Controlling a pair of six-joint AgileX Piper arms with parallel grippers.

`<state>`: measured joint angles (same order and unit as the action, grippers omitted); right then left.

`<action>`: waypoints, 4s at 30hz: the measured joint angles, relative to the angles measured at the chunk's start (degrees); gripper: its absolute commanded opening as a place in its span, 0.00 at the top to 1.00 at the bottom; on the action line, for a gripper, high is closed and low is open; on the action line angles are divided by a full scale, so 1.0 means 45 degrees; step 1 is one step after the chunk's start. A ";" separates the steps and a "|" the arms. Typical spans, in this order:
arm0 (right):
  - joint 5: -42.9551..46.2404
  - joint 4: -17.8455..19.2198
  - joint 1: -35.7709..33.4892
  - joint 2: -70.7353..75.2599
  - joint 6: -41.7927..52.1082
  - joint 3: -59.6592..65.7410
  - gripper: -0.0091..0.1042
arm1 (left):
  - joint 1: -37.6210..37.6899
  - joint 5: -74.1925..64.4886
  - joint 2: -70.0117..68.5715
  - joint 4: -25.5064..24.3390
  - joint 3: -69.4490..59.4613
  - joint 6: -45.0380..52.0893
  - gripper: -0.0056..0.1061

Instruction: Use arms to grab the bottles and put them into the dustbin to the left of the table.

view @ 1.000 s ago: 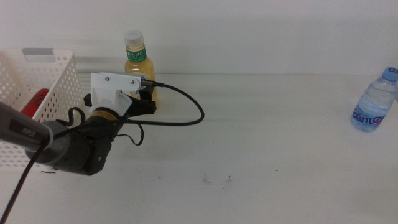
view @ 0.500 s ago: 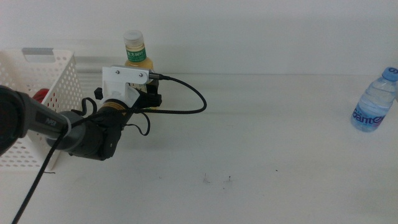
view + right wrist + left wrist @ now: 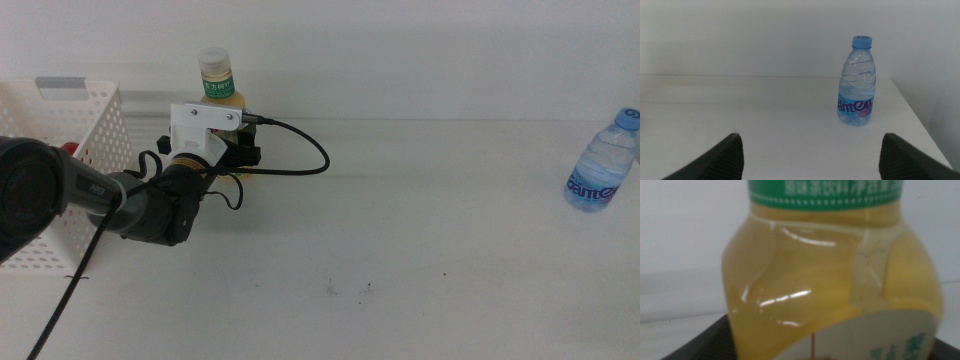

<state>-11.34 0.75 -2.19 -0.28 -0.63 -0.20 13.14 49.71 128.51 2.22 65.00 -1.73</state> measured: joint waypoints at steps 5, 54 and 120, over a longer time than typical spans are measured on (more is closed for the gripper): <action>0.0000 0.0000 0.0000 0.0000 0.0000 0.0000 0.10 | 0.0000 -0.0273 0.0266 0.0000 0.0494 0.0000 0.11; 0.0000 0.0000 0.0000 0.0000 0.0000 0.0000 0.10 | -0.0080 -1.4557 -1.0190 -0.0907 -0.1317 -0.0608 0.96; 0.0000 0.0000 0.0000 0.0000 0.0000 0.0000 0.10 | -0.6713 -2.6238 -0.2869 0.1774 0.9125 0.6056 0.92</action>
<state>-11.34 0.75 -2.19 -0.28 -0.63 -0.20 -17.07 -68.36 115.60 10.20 106.06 25.52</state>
